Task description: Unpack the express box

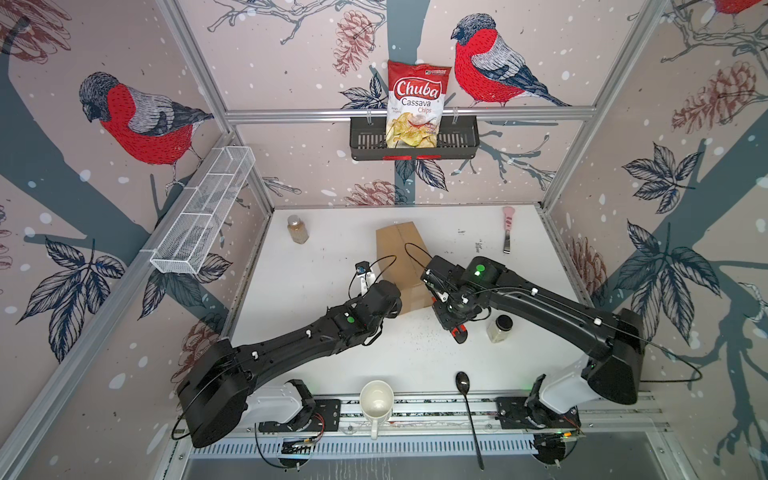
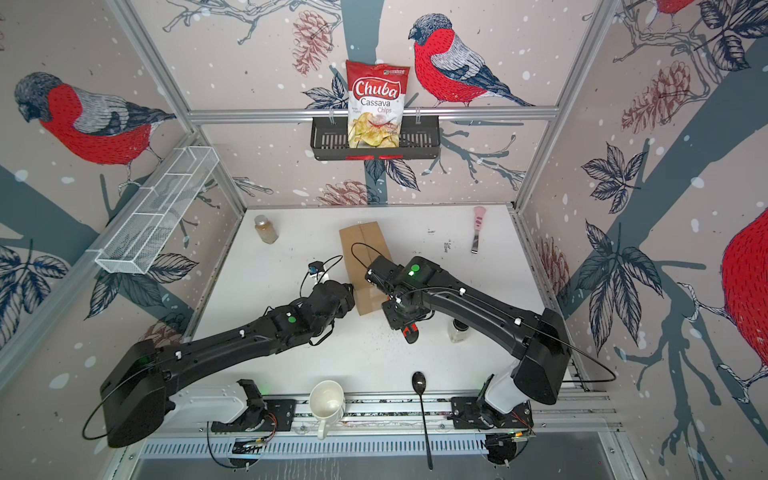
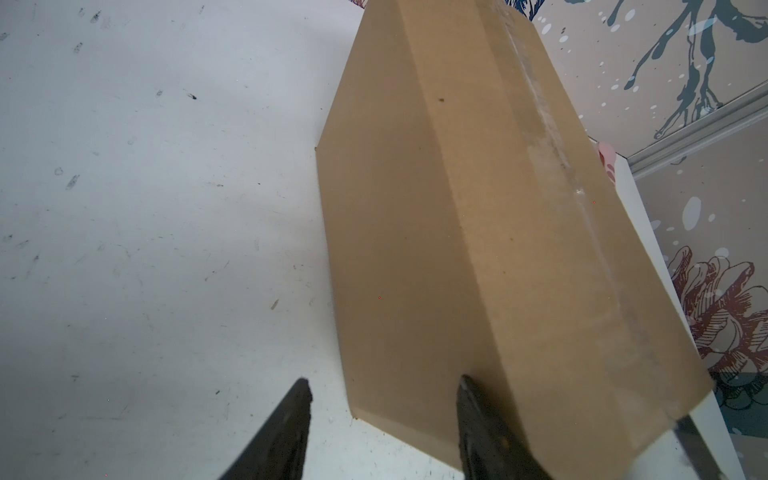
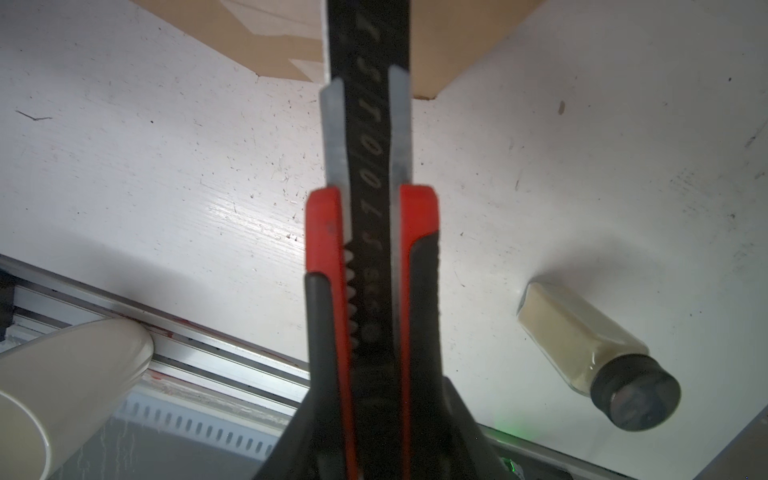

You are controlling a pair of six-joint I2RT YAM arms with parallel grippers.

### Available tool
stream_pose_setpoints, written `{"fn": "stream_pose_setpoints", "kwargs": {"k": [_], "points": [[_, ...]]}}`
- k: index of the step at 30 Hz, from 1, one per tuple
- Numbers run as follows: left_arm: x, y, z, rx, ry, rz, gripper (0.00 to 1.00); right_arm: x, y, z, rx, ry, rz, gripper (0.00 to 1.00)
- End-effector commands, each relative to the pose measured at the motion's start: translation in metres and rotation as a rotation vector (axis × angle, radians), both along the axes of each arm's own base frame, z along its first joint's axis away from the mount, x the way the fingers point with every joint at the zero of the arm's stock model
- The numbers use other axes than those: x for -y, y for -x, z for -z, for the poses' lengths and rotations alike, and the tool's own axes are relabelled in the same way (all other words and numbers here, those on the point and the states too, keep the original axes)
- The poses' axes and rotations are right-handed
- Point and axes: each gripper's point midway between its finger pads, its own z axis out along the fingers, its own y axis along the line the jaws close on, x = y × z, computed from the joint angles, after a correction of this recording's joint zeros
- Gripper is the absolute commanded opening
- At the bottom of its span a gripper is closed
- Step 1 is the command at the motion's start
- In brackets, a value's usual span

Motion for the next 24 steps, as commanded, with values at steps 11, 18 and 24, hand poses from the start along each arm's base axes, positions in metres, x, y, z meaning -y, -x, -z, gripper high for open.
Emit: {"fn": "stream_pose_setpoints", "kwargs": {"k": [11, 18, 24], "points": [[0.0109, -0.0042, -0.0124, 0.039, 0.075, 0.015, 0.55, -0.0142, 0.0049, -0.0021, -0.030, -0.047, -0.056, 0.05], [0.0141, -0.0054, -0.0129, 0.041, 0.081, 0.022, 0.55, -0.0151, 0.0061, 0.0010, -0.042, -0.041, -0.067, 0.05], [0.0169, -0.0057, -0.0118, 0.039, 0.086, 0.028, 0.54, -0.0206, 0.0079, 0.0034, -0.059, -0.059, -0.083, 0.05]]}}
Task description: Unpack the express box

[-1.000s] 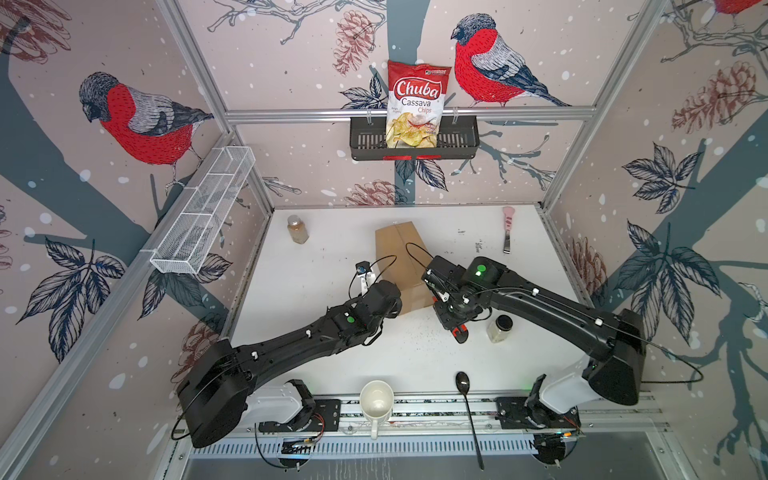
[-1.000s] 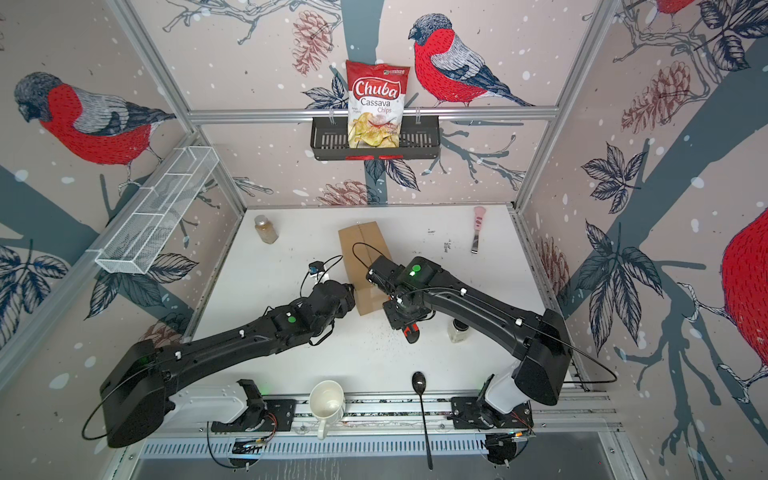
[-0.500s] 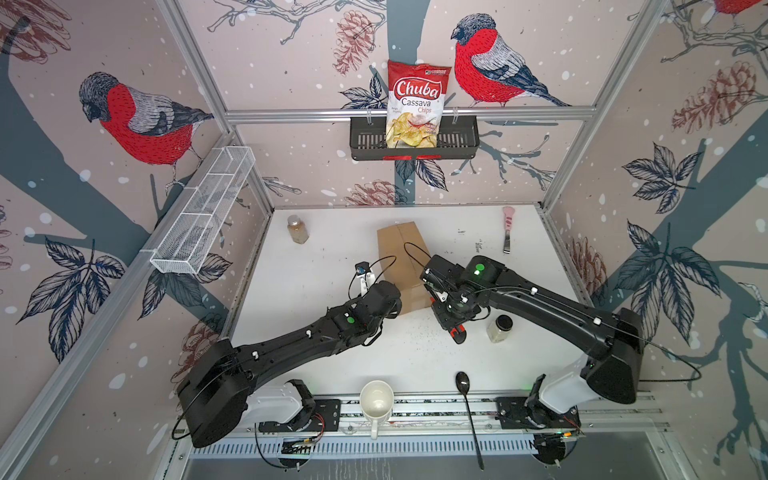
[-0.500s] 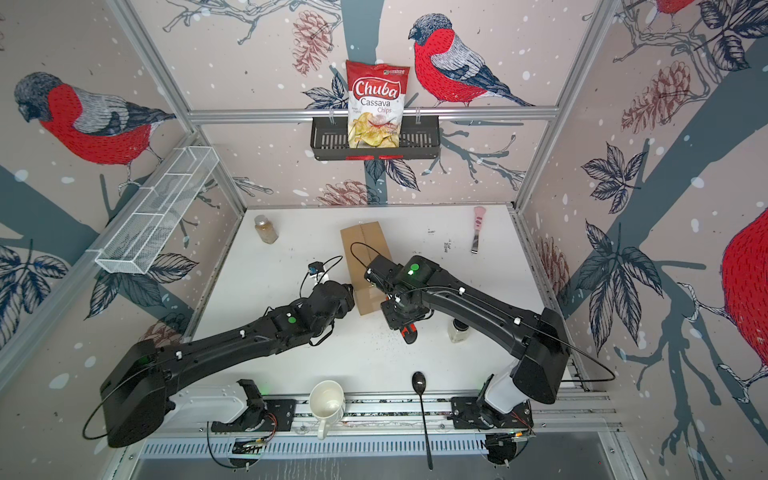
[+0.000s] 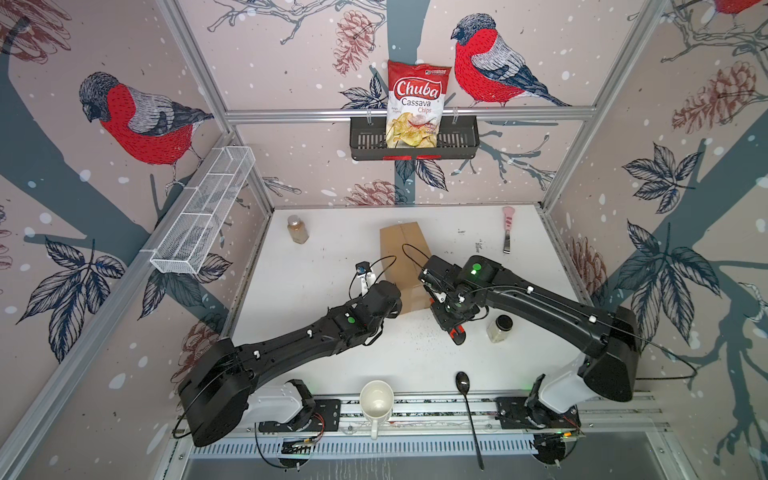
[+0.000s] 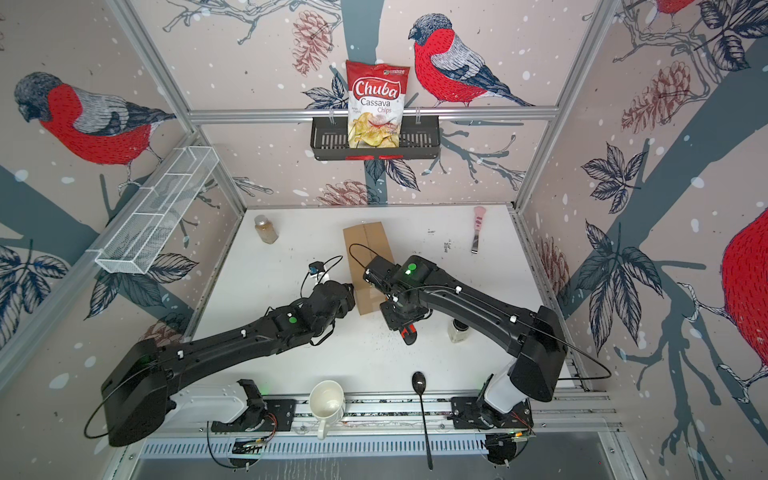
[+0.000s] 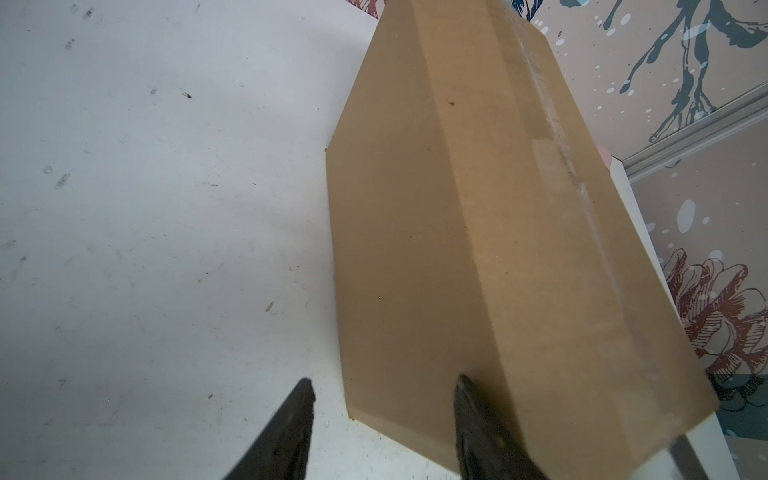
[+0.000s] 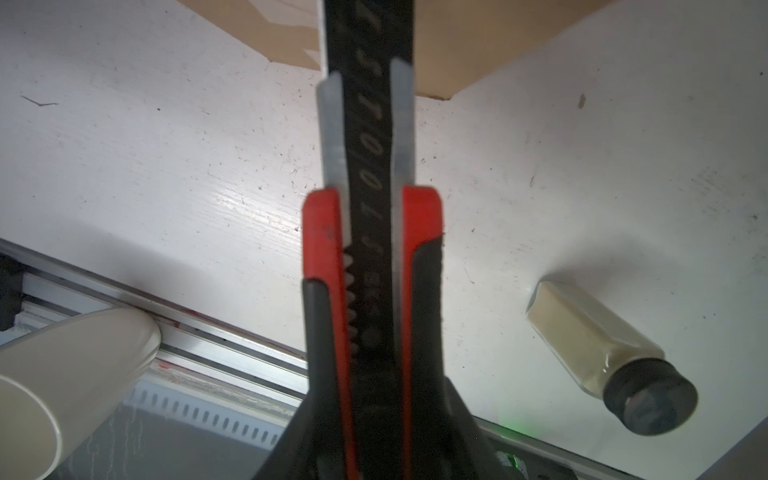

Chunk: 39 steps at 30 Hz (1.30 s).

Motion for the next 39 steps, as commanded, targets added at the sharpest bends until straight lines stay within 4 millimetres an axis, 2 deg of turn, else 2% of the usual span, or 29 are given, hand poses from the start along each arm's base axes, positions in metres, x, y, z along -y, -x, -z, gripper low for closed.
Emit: {"fn": "stream_pose_setpoints", "kwargs": {"k": [1, 24, 32, 39], "points": [[0.014, -0.004, -0.013, 0.032, 0.071, 0.027, 0.54, -0.016, 0.003, -0.002, -0.022, -0.066, -0.056, 0.05], [0.015, -0.005, -0.015, 0.041, 0.074, 0.026, 0.54, -0.022, 0.003, -0.003, -0.025, -0.047, -0.086, 0.05], [0.009, -0.006, -0.018, 0.052, 0.061, 0.008, 0.54, -0.010, 0.000, -0.001, -0.002, 0.002, -0.060, 0.05], [0.000, -0.009, -0.030, 0.085, 0.029, -0.022, 0.55, 0.000, 0.003, -0.008, 0.020, -0.009, -0.035, 0.05]]}}
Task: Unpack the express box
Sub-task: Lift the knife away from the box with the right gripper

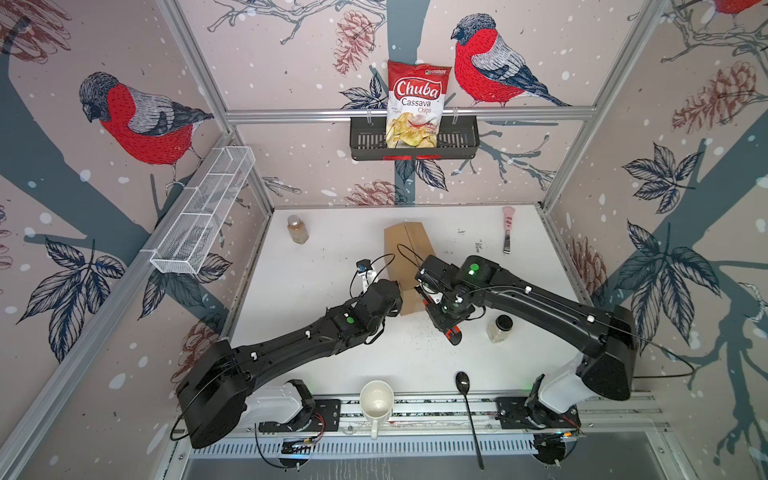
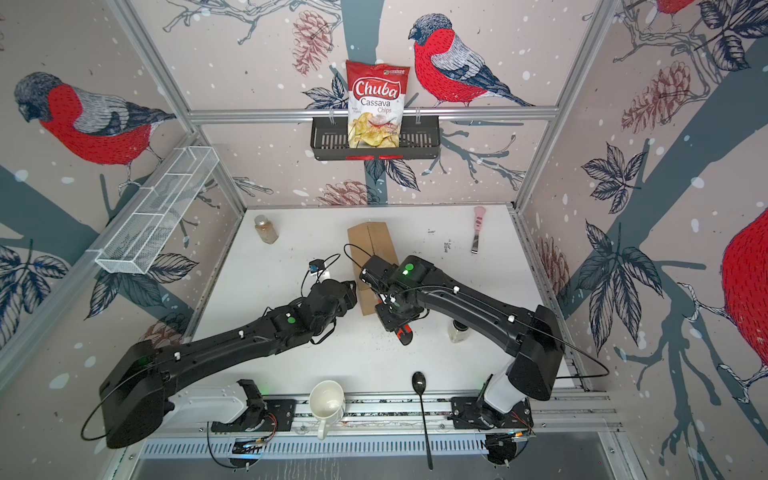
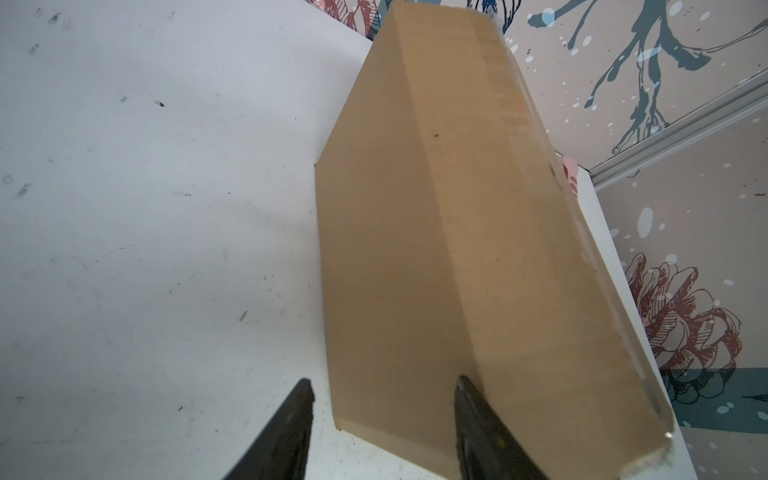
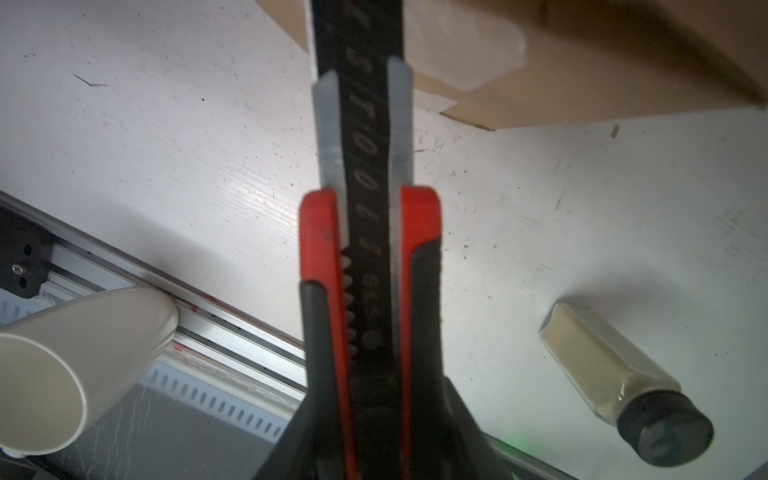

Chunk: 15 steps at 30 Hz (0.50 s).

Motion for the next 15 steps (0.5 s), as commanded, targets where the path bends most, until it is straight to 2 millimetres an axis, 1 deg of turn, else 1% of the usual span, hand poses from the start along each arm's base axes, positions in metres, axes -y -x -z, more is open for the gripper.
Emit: {"fn": "stream_pose_setpoints", "kwargs": {"k": [1, 4, 9, 15], "points": [[-0.005, -0.006, -0.013, 0.042, -0.010, -0.027, 0.55, 0.009, 0.001, -0.004, 0.017, 0.010, 0.028, 0.05], [-0.008, -0.006, -0.017, 0.050, -0.018, -0.043, 0.55, 0.013, 0.004, -0.007, 0.022, -0.004, 0.030, 0.05], [-0.013, -0.008, -0.023, 0.062, -0.027, -0.065, 0.55, 0.027, 0.015, -0.002, 0.010, 0.001, 0.031, 0.05], [-0.013, -0.012, -0.033, 0.078, -0.040, -0.079, 0.55, 0.042, 0.024, -0.002, 0.020, -0.014, 0.046, 0.05]]}}
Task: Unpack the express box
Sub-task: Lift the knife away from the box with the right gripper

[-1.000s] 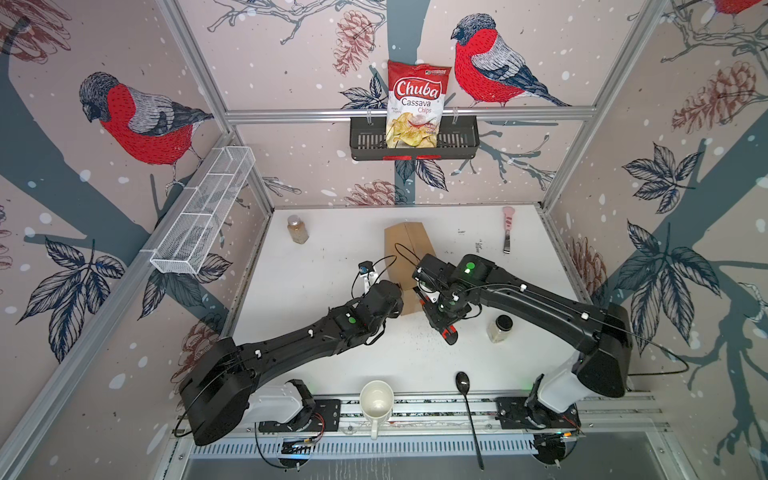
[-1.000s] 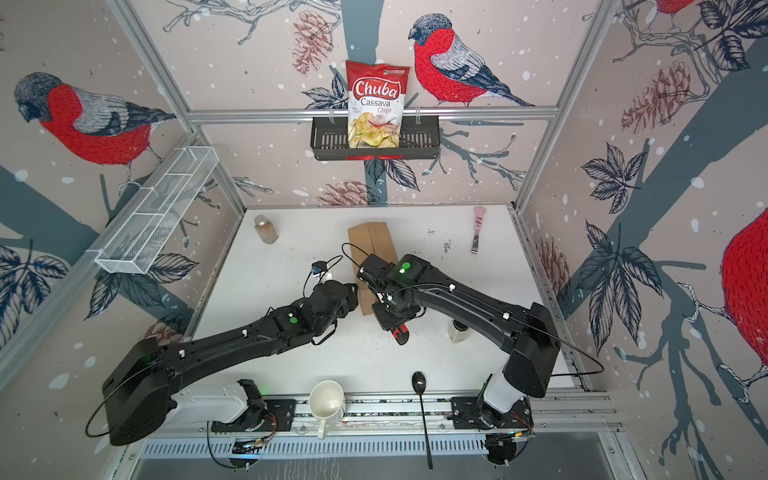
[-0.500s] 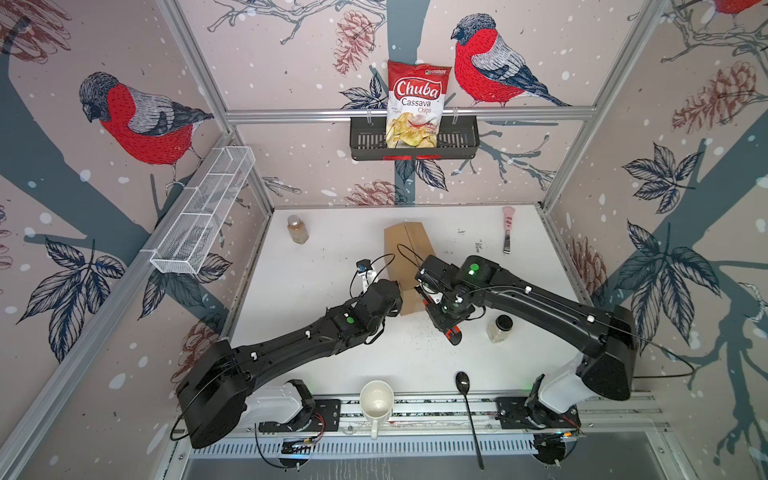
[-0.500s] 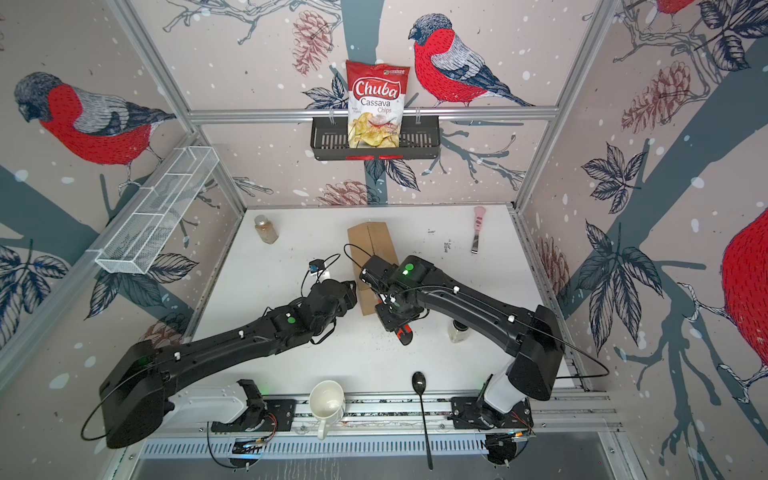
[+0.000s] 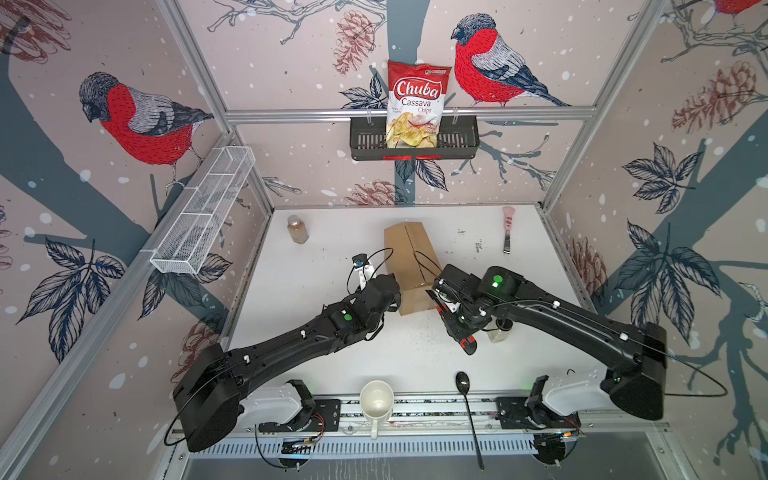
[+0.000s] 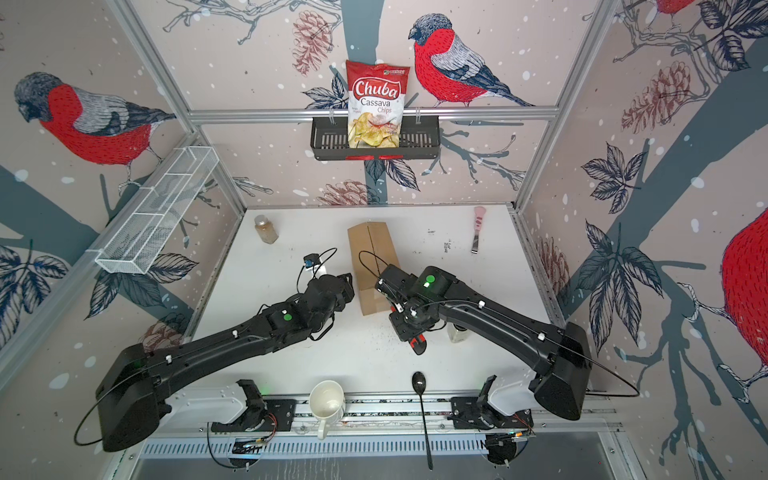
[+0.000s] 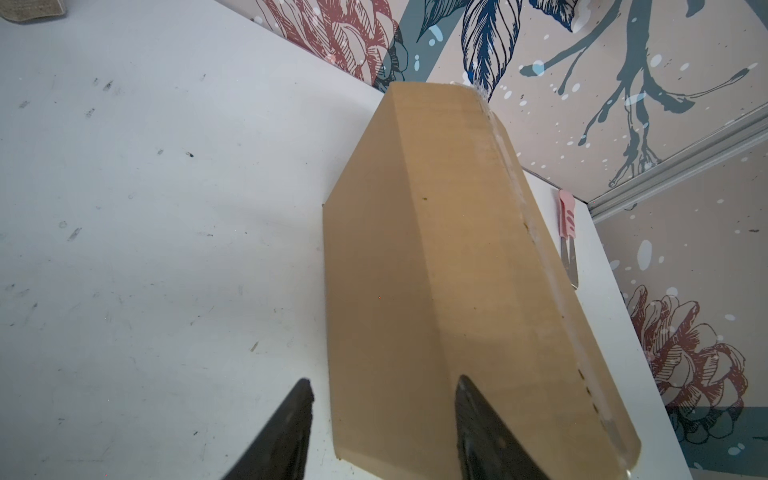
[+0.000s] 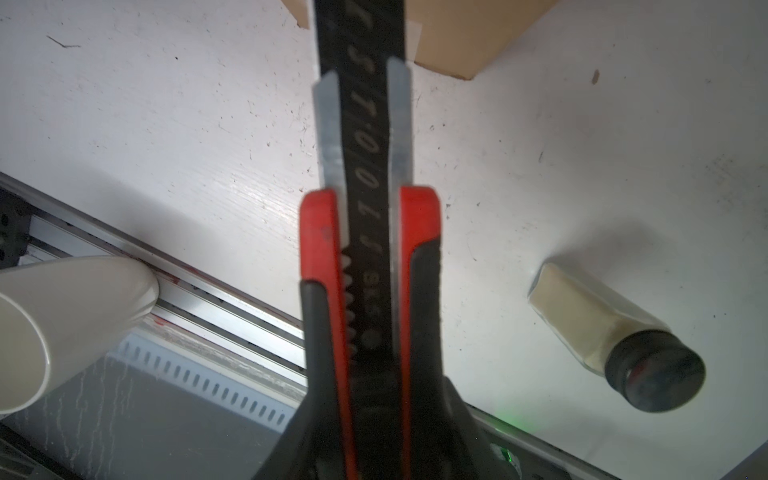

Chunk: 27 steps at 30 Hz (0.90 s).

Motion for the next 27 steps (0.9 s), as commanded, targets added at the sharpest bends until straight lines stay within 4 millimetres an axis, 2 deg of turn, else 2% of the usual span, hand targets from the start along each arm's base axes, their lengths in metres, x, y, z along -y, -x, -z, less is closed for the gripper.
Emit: {"fn": "stream_pose_setpoints", "kwargs": {"k": [1, 4, 6, 10, 14, 17, 21, 27], "points": [[-0.004, -0.004, -0.007, 0.017, -0.025, -0.026, 0.55, 0.009, 0.002, -0.003, 0.019, -0.004, 0.031, 0.05], [-0.003, -0.006, -0.012, 0.025, -0.023, -0.028, 0.55, 0.017, -0.004, -0.011, 0.060, -0.028, 0.063, 0.05], [-0.003, -0.006, -0.015, 0.029, -0.025, -0.027, 0.55, 0.023, -0.015, -0.019, 0.095, -0.044, 0.097, 0.05], [-0.001, -0.007, -0.019, 0.037, -0.030, -0.013, 0.55, 0.045, -0.067, -0.039, 0.222, -0.063, 0.209, 0.05], [0.003, -0.007, -0.023, 0.039, -0.043, 0.011, 0.57, 0.060, -0.121, -0.043, 0.291, -0.099, 0.293, 0.06], [0.003, -0.006, -0.027, 0.046, -0.055, 0.027, 0.61, 0.061, -0.149, -0.024, 0.260, -0.126, 0.307, 0.06], [0.002, -0.005, -0.033, 0.057, -0.077, 0.043, 0.65, 0.063, -0.179, 0.011, 0.226, -0.105, 0.323, 0.07], [-0.004, -0.008, -0.038, 0.067, -0.099, 0.055, 0.68, 0.066, -0.213, 0.050, 0.182, -0.139, 0.364, 0.09]]}}
